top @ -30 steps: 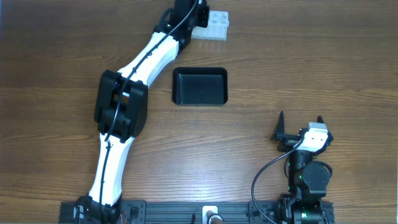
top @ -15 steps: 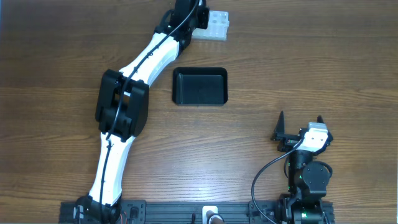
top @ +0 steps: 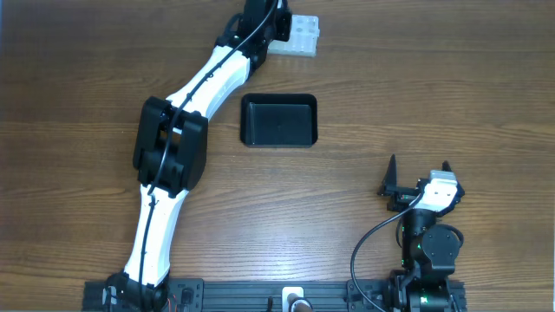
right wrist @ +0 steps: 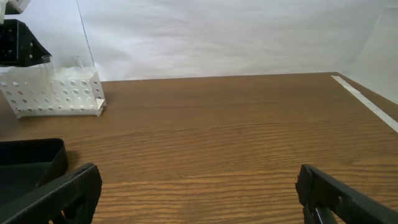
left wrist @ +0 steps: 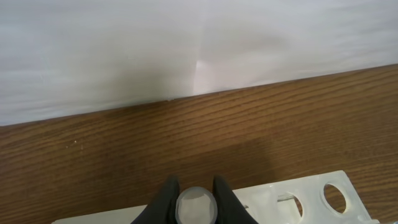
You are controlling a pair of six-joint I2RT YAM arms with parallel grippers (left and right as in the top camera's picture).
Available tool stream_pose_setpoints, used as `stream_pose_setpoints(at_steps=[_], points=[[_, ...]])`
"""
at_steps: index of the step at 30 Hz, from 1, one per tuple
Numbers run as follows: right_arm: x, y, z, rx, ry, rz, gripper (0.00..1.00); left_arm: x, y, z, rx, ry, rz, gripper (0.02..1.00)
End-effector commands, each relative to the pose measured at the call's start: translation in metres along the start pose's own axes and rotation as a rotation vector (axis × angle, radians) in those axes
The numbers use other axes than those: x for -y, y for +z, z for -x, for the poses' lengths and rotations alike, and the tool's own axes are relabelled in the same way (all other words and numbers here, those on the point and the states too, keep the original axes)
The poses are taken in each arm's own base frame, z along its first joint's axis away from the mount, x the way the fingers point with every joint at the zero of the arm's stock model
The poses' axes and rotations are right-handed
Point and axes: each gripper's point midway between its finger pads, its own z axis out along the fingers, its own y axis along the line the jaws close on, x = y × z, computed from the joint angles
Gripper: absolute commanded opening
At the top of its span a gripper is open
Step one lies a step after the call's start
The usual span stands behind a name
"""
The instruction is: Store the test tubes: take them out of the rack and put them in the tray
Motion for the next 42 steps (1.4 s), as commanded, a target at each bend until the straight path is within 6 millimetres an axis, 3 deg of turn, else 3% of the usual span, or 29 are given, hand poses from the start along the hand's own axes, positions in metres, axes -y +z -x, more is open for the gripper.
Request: stream_pose_setpoints(at_steps=[1,7,12,17,18,21,24,27,29,32,34,35,36,42], points=[[0.003,0.0,-0.002,0.003,-0.004,-0.016,0.993,-0.002,0.005,0.002,0.015,-0.005,0.011,0.13],[0.003,0.0,-0.002,0.003,-0.004,-0.016,0.993,-0.001,-0.003,0.014,0.036,-0.008,0.008,0.115],[0.003,0.0,-0.002,0.003,-0.004,-0.016,0.991,0.001,-0.032,0.052,0.09,-0.014,0.001,0.102],[0.003,0.0,-0.002,0.003,-0.004,-0.016,0.991,-0.001,-0.082,0.108,0.181,-0.024,0.014,0.097],[0.003,0.0,-0.001,0.004,-0.004,-0.016,0.991,0.0,-0.101,0.127,0.219,-0.028,0.007,0.102],[0.003,0.0,-0.002,0.003,-0.004,-0.016,0.993,0.001,-0.136,0.158,0.28,-0.036,-0.002,0.104],[0.003,0.0,-0.002,0.003,-0.004,-0.016,0.991,0.001,-0.165,0.18,0.329,-0.042,-0.009,0.088],[0.003,0.0,-0.002,0.003,-0.004,-0.016,0.991,0.002,-0.184,0.189,0.333,-0.042,-0.016,0.08],[0.003,0.0,-0.002,0.003,-0.004,-0.016,0.991,0.004,-0.189,0.179,0.28,-0.04,-0.015,0.082],[0.003,0.0,-0.002,0.003,-0.004,-0.016,0.991,0.006,-0.184,0.139,0.114,-0.099,-0.007,0.066],[0.003,0.0,-0.002,0.003,-0.004,-0.016,0.991,0.006,-0.182,0.095,-0.057,-0.174,0.021,0.042],[0.003,0.0,-0.002,0.003,-0.004,-0.016,0.993,0.005,-0.182,0.056,-0.204,-0.244,0.061,0.042],[0.003,0.0,-0.002,0.003,-0.004,-0.016,0.993,0.005,-0.181,0.037,-0.27,-0.27,0.083,0.04],[0.003,0.0,-0.002,0.003,-0.004,-0.016,0.991,0.019,-0.159,-0.034,-0.478,-0.231,0.13,0.04]])
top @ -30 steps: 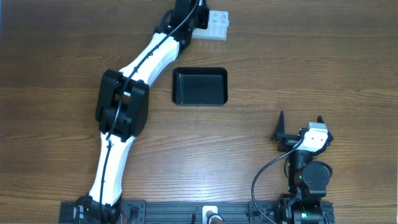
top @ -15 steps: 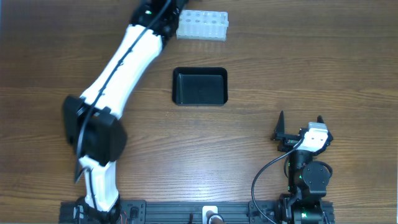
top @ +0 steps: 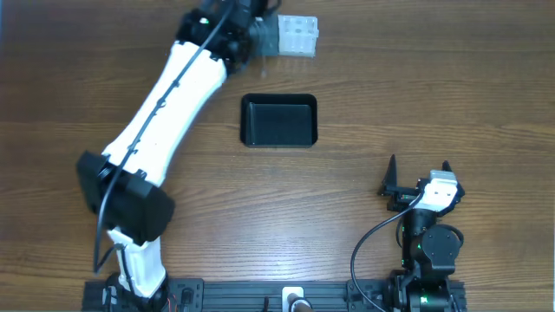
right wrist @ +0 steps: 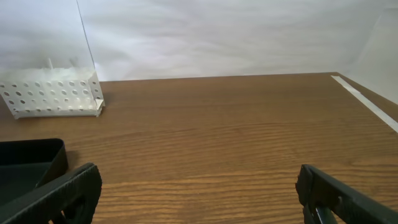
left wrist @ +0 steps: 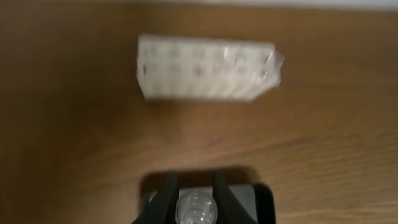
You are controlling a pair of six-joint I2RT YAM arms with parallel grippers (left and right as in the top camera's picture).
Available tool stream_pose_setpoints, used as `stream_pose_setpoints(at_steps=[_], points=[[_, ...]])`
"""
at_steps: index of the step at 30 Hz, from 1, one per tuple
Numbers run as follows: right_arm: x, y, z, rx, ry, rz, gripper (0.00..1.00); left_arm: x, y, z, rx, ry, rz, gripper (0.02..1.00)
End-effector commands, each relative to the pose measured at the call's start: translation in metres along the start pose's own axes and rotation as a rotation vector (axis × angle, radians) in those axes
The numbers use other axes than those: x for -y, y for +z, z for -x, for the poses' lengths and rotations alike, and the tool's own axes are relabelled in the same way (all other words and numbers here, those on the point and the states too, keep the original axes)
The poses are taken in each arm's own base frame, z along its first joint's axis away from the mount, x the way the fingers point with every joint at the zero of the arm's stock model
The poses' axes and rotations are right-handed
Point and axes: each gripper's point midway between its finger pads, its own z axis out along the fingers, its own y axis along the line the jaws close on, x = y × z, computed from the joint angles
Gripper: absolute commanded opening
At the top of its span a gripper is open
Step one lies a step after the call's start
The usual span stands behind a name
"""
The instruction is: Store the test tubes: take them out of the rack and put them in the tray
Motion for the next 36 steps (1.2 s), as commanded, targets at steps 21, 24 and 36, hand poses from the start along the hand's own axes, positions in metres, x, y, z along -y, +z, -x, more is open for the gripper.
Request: stream_pose_setpoints(at_steps=[21,24,36], points=[[0.003,0.0,-0.002,0.003,-0.003,-0.016,0.993,-0.003,0.096,-0.122,-0.39,-0.069,0.157,0.04],[0.003,0.0,-0.002,0.003,-0.003,-0.016,0.993,-0.005,0.095,-0.131,-0.422,-0.058,0.172,0.04],[0.003,0.0,-0.002,0.003,-0.003,-0.016,0.991,-0.009,0.111,-0.151,-0.476,-0.04,0.201,0.045]])
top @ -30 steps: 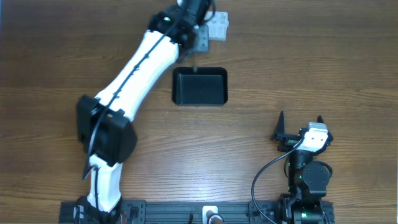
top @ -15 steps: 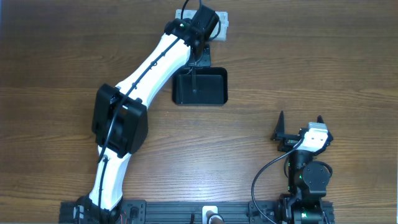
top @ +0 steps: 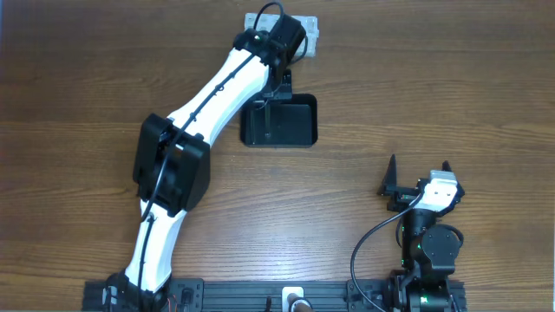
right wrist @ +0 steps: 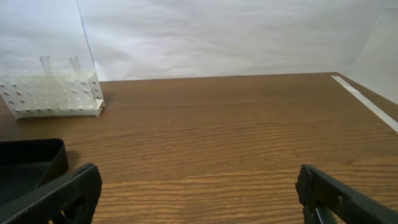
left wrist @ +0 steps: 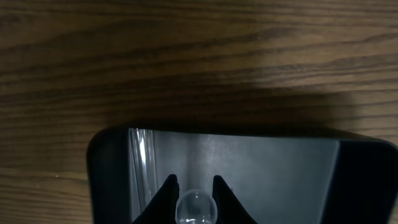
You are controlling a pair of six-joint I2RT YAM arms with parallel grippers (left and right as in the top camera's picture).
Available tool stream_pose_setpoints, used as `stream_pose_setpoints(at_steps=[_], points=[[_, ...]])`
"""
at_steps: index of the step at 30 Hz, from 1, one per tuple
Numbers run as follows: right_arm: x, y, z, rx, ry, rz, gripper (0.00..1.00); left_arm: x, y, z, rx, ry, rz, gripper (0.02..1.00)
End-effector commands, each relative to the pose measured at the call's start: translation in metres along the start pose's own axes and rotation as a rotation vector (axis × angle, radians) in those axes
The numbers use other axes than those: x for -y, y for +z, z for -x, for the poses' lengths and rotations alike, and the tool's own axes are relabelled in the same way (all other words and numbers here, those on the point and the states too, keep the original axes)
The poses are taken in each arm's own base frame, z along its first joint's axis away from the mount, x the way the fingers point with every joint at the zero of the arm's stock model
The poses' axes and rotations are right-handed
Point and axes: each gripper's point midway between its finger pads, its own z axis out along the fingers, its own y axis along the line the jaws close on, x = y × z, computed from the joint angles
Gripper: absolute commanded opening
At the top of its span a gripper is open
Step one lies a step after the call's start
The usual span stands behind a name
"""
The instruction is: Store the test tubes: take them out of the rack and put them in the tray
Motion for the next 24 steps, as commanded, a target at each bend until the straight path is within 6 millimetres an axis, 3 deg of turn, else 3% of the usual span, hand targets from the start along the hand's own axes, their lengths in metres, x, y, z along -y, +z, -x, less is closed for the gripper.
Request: stream_pose_setpoints(at_steps=[1,24], points=[[0.0032,0.0,-0.0016,0.003,-0.003,-0.016,0.993,0.0006,0.0207,-0.0092,-0.044,0.003,0.02,0.045],[0.0032,0.0,-0.0016,0.003,-0.003,-0.016,0.991,0.0036,0.0239,-0.0136,-0.067,0.003,0.004,0.123]])
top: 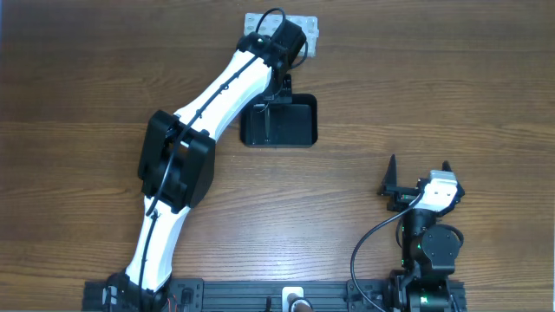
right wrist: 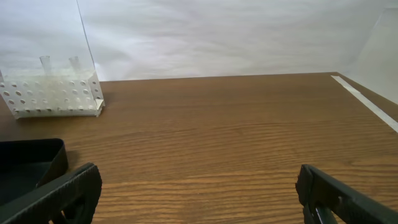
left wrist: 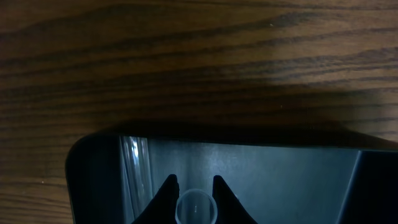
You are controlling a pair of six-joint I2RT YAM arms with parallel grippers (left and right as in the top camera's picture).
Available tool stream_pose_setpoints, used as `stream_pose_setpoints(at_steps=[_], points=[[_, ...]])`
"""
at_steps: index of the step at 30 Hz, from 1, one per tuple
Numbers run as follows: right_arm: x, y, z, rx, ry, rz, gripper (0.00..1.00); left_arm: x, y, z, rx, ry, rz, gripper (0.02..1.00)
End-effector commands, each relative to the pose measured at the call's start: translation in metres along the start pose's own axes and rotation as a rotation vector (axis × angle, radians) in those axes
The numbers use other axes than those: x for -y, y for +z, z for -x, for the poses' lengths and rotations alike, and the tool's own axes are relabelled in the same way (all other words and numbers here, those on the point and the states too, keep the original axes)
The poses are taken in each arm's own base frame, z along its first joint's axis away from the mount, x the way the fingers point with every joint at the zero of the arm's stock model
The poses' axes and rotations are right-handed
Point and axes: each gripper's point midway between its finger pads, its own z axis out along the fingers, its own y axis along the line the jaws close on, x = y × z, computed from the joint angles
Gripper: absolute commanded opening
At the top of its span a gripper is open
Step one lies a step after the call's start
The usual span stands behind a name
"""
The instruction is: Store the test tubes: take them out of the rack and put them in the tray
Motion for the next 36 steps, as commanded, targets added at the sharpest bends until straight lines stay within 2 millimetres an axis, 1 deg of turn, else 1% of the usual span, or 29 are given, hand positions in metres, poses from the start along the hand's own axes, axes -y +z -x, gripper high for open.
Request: stream_pose_setpoints(at_steps=[1,7,8,9,10,18,20,22,25,28,31,33,34,36], points=[[0.003,0.0,-0.002,0.003,-0.003,-0.016,0.991,0.003,0.008,-0.008,-0.035,-0.001,-0.005,0.134],[0.003,0.0,-0.002,0.003,-0.003,-0.016,0.991,0.002,0.008,-0.012,-0.054,0.0,-0.006,0.156],[0.003,0.0,-0.001,0.004,-0.003,-0.016,0.993,0.003,0.008,-0.012,-0.055,0.0,-0.008,0.207],[0.003,0.0,-0.002,0.003,-0.003,-0.016,0.991,0.003,0.008,-0.012,-0.056,0.0,-0.008,0.229],[0.003,0.0,-0.001,0.004,-0.003,-0.016,0.993,0.003,0.008,-0.012,-0.057,0.0,-0.011,0.275],[0.003,0.0,-0.002,0.003,-0.003,-0.016,0.991,0.003,0.008,-0.012,-0.054,0.0,-0.011,0.281],[0.003,0.0,-0.001,0.004,-0.003,-0.016,0.991,0.001,0.007,-0.007,-0.036,-0.005,-0.005,0.277],[0.003,0.0,-0.002,0.003,-0.003,-0.016,0.991,-0.002,0.001,0.002,-0.005,-0.02,-0.014,0.288],[0.003,0.0,-0.001,0.004,-0.003,-0.016,0.991,-0.007,-0.018,0.02,0.052,-0.048,-0.046,0.327],[0.003,0.0,-0.001,0.004,-0.003,-0.016,0.991,-0.011,-0.048,0.044,0.143,-0.069,-0.061,0.358],[0.003,0.0,-0.001,0.004,-0.003,-0.016,0.991,-0.011,-0.079,0.066,0.244,-0.058,-0.068,0.406],[0.003,0.0,-0.002,0.003,-0.003,-0.016,0.993,-0.012,-0.1,0.079,0.311,-0.071,-0.067,0.411],[0.003,0.0,-0.001,0.004,-0.003,-0.016,0.991,-0.013,-0.111,0.085,0.345,-0.077,-0.065,0.441],[0.003,0.0,-0.001,0.004,-0.003,-0.016,0.991,-0.015,-0.124,0.094,0.396,-0.088,-0.054,0.47]])
